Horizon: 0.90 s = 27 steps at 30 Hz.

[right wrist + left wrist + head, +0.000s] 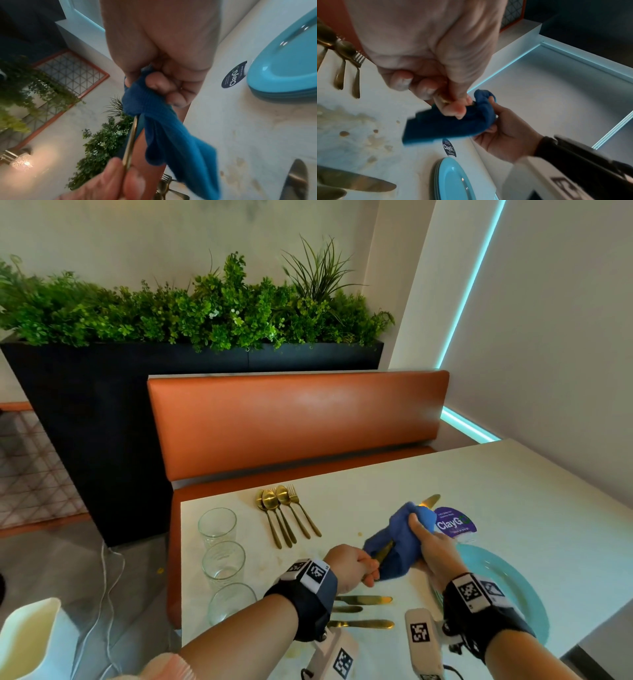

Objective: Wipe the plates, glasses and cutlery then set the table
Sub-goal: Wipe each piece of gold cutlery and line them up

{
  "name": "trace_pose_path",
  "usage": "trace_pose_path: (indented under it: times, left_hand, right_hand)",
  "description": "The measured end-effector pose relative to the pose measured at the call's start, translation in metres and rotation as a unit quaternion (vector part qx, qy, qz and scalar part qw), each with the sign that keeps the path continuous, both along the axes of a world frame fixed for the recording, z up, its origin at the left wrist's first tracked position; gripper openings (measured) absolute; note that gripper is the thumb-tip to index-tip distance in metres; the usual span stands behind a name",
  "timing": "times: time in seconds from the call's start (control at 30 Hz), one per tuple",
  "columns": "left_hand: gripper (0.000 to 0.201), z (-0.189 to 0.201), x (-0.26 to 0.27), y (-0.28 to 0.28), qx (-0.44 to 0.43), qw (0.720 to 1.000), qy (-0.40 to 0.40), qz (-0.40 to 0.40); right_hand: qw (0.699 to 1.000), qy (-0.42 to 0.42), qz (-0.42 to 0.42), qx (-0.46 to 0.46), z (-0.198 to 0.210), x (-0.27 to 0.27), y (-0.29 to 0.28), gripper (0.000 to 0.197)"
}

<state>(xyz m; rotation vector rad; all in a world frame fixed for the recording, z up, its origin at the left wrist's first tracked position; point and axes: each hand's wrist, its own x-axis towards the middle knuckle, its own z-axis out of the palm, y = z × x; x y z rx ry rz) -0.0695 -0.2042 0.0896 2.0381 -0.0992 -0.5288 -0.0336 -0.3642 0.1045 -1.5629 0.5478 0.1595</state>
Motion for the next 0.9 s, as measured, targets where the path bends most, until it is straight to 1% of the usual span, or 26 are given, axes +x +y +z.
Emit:
trace_pose_path:
  times: [0.03,0.1,0.13,0.17,0.23,0.33,0.4,0.5,0.53,0.6,0.73,0.83,0.9]
  left_hand:
    - [0.03,0.0,-0.002,-0.002,-0.003,1.0,0.005,-0.006]
    - [0.031,-0.001,-0.004,-0.003,-0.006,1.0,0.01,-0.01]
    - [0.03,-0.001,-0.004,-0.003,-0.007,1.0,0.009,-0.011]
    - [0.029,-0.001,-0.004,-0.002,-0.006,1.0,0.009,-0.011]
    - [0.029,0.001,-0.002,-0.001,-0.003,1.0,0.009,-0.006]
    - [0.039,0.002,0.0,0.0,-0.002,1.0,0.001,0.006]
    - [0.041,0.002,-0.002,0.001,-0.007,1.0,0.005,0.015]
    - [0.03,0.003,-0.004,0.0,-0.041,0.998,0.036,0.027]
    - [0.031,0.005,-0.005,0.0,-0.041,0.998,0.045,0.027]
    - [0.035,0.004,-0.005,0.004,-0.022,0.998,0.05,0.023]
    - [0.027,-0.002,-0.005,0.005,-0.007,0.998,0.045,0.043]
    - [0.018,0.001,0.003,-0.004,-0.011,0.997,0.046,0.055]
    - [0.029,0.005,0.008,-0.009,0.045,0.997,0.049,0.042]
  right_hand:
    - [1.0,-0.002,-0.016,-0.009,0.001,0.002,0.001,0.026]
    - [0.999,-0.002,-0.041,-0.027,0.006,0.006,0.002,0.034]
    - [0.999,-0.012,-0.038,-0.03,0.006,0.008,0.001,0.031]
    - [0.999,-0.016,-0.029,-0.023,0.009,0.007,0.005,0.022]
    - [1.0,-0.007,-0.026,-0.013,0.003,0.004,0.012,0.021]
    - [0.998,-0.001,0.033,-0.059,-0.005,-0.005,0.028,0.02]
    - [0.993,-0.009,0.053,-0.101,-0.004,-0.008,0.032,0.023]
    - [0.99,-0.027,0.058,-0.127,0.001,-0.005,0.027,0.022]
    - [0.99,-0.029,0.052,-0.13,0.002,-0.004,0.025,0.022]
    - [0.992,-0.03,0.036,-0.119,0.002,0.0,0.021,0.02]
    - [0.994,-0.024,0.032,-0.106,-0.003,0.004,0.021,0.02]
    - [0.99,-0.006,0.07,-0.124,-0.011,0.003,0.028,0.023]
    - [0.982,-0.005,0.11,-0.151,-0.016,0.002,0.032,0.022]
